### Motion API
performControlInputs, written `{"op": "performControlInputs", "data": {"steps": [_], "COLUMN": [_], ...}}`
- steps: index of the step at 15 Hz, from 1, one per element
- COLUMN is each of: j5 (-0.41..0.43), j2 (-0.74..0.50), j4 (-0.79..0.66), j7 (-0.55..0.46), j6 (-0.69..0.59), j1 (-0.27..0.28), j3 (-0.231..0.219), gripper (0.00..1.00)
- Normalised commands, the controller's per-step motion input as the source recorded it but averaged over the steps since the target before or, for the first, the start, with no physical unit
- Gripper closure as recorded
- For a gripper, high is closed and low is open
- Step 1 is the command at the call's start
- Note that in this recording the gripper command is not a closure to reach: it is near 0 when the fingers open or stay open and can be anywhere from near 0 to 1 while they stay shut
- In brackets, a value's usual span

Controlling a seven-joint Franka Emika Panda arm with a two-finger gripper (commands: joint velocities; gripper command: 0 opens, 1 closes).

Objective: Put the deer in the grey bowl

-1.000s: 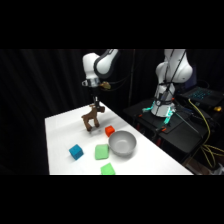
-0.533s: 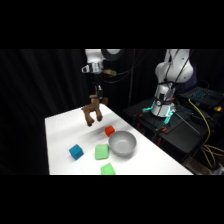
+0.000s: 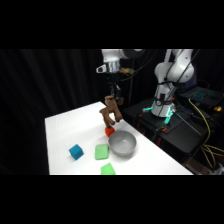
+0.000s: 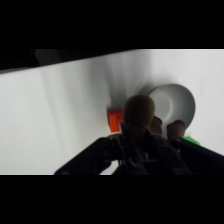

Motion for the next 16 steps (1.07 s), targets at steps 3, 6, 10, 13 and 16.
{"op": "performControlInputs", "data": {"steps": [3,6,10,13,16], "j5": [0.003,0.050,0.071,0.096,0.033], "j2": [-0.25,0.01,0.21,0.35,0.40], "j4": [-0.30,-0.18,-0.07,0.05,0.13], "j7": [0.04,0.03,-0.04,-0.12,-0.08], "j6": [0.23,0.36,0.51,0.58,0.49], "j1": [0.215,0.225,0.175,0.113,0.043], "j3": [0.115,0.127,0.079,0.032,0.051], "gripper": [0.69,0.69,0.69,0.69,0.69]}}
